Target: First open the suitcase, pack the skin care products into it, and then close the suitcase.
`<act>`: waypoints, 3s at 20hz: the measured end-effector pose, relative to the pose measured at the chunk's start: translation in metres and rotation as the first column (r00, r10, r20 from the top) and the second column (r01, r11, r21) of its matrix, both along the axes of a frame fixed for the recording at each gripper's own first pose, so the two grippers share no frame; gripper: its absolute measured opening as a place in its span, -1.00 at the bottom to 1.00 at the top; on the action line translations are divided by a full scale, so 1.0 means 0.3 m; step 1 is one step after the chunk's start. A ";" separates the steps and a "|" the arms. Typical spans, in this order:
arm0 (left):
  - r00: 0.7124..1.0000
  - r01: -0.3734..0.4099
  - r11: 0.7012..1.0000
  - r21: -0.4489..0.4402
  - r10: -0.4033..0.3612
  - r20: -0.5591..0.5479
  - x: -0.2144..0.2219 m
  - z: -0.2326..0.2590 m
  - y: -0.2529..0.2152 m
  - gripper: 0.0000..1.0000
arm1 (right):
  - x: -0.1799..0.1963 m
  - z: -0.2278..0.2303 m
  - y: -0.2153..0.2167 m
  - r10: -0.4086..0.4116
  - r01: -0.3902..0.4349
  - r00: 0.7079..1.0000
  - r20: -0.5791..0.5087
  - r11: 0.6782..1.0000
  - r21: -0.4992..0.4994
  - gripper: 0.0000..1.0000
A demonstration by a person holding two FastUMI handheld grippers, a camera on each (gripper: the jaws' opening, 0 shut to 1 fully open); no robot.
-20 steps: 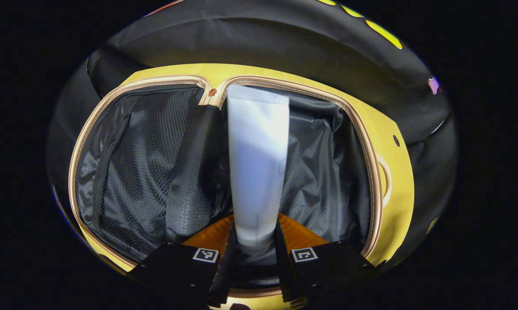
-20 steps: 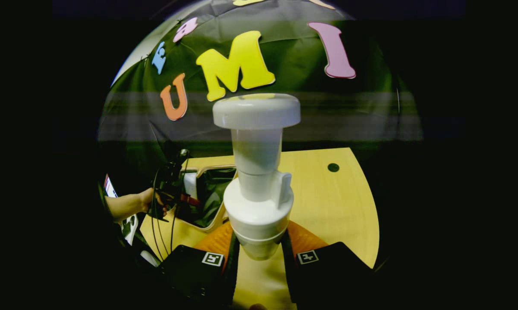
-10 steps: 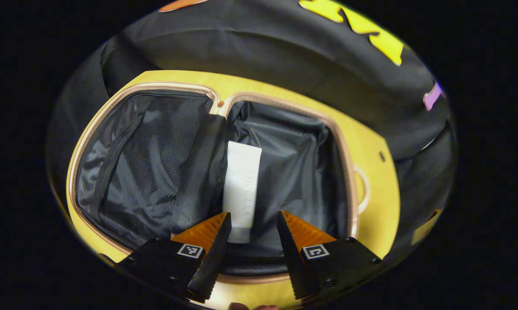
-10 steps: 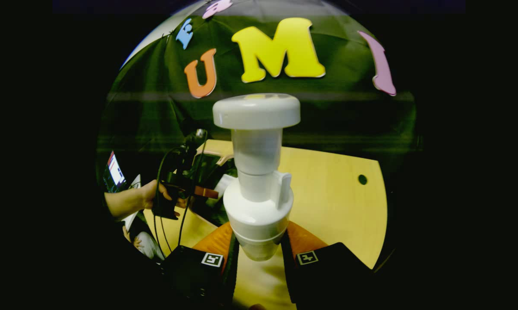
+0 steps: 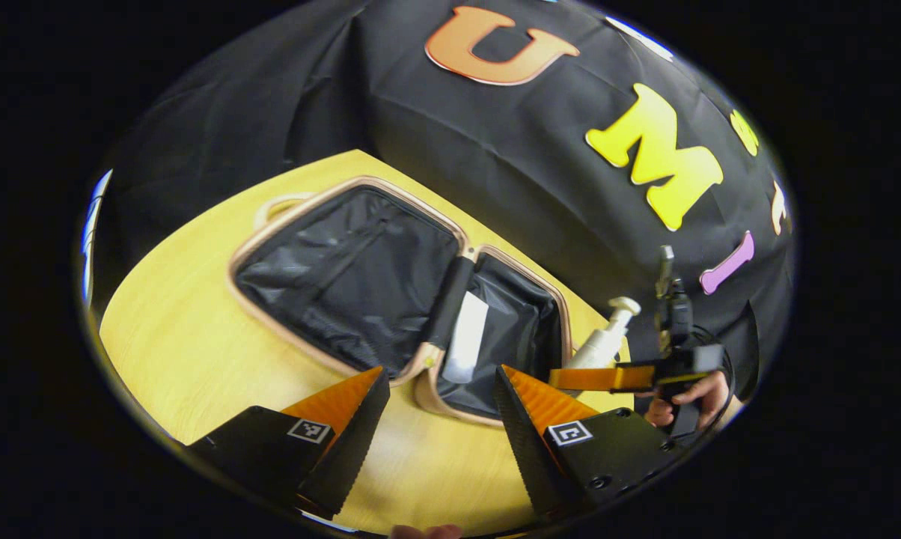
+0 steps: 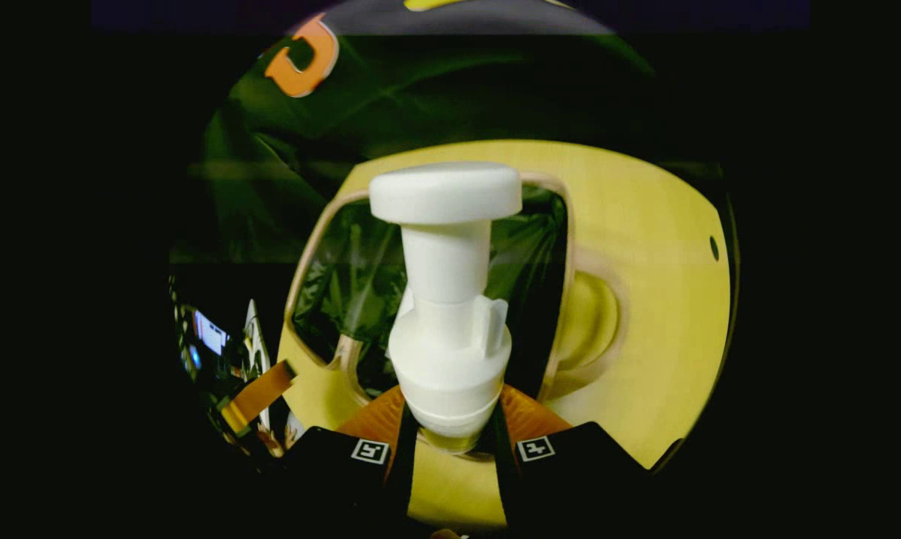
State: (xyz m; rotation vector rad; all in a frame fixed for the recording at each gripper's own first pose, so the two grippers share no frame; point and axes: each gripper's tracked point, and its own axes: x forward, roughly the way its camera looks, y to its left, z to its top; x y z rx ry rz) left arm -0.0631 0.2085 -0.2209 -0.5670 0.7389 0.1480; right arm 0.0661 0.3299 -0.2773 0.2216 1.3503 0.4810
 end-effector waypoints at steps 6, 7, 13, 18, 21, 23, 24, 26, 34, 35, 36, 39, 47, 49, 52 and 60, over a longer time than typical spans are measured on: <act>0.994 -0.107 0.994 -0.035 0.107 -0.011 -0.170 0.018 0.120 0.80 | 0.057 -0.152 0.017 -0.129 0.116 0.986 -0.107 0.986 -0.117 -0.10; 0.993 -0.118 0.992 -0.041 0.118 -0.008 -0.186 0.026 0.135 0.80 | 0.066 -0.155 0.015 -0.158 0.143 0.980 -0.119 0.982 -0.123 -0.10; 0.987 -0.160 0.984 -0.077 0.162 0.018 -0.229 0.122 0.224 0.80 | 0.084 -0.210 0.011 -0.191 0.162 0.975 -0.112 0.961 -0.223 -0.05; 0.982 -0.180 0.982 -0.065 0.183 0.053 -0.218 0.145 0.283 0.80 | 0.090 -0.166 0.017 -0.189 0.171 0.979 -0.072 0.963 -0.206 -0.02; 0.983 -0.160 0.987 -0.010 0.160 0.086 -0.195 0.144 0.342 0.80 | 0.048 -0.069 -0.002 -0.182 0.174 0.983 -0.035 0.970 -0.170 0.36; 0.982 -0.156 0.987 0.035 0.151 0.110 -0.173 0.144 0.411 0.80 | 0.027 0.013 -0.026 -0.165 0.169 0.986 0.033 0.974 -0.149 0.42; 0.979 -0.164 0.986 0.033 0.159 0.126 -0.153 0.147 0.449 0.80 | 0.025 0.066 -0.038 -0.156 0.166 0.984 0.087 0.978 -0.128 0.44; 0.970 -0.183 0.983 0.001 0.180 0.162 -0.110 0.150 0.530 0.80 | 0.023 0.191 -0.089 -0.092 0.124 0.968 0.235 0.985 -0.124 0.46; 0.970 -0.135 0.979 -0.155 0.163 0.183 0.126 -0.024 0.733 0.77 | -0.094 0.527 -0.272 0.096 0.004 0.786 0.611 0.987 -0.160 0.48; 0.967 -0.131 0.974 -0.185 0.167 0.193 0.153 -0.035 0.738 0.77 | -0.099 0.545 -0.297 0.143 -0.005 0.749 0.647 0.977 -0.211 0.34; 0.964 -0.135 0.968 -0.209 0.177 0.197 0.175 -0.052 0.742 0.77 | -0.110 0.575 -0.308 0.184 -0.016 0.714 0.675 0.969 -0.247 0.34; 0.958 -0.168 0.950 -0.263 0.220 0.183 0.219 -0.102 0.782 0.75 | -0.165 0.635 -0.268 0.219 -0.050 0.670 0.709 0.967 -0.251 0.36; 0.946 -0.243 0.913 -0.328 0.298 0.128 0.333 -0.188 0.764 0.14 | -0.187 0.622 -0.295 0.175 -0.013 0.697 0.695 0.973 -0.231 0.40; 0.941 -0.266 0.921 -0.284 0.311 0.130 0.349 -0.191 0.781 -0.22 | -0.200 0.620 -0.326 0.134 0.015 0.716 0.685 0.978 -0.207 0.40; 0.938 -0.287 0.928 -0.239 0.323 0.126 0.349 -0.155 0.790 -0.75 | -0.203 0.629 -0.377 0.095 0.059 0.713 0.694 0.979 -0.194 0.40; 0.922 -0.177 0.983 0.054 0.146 0.360 0.433 0.390 0.590 -0.84 | -0.149 0.775 -0.610 -0.105 0.286 0.598 0.795 0.954 -0.090 0.41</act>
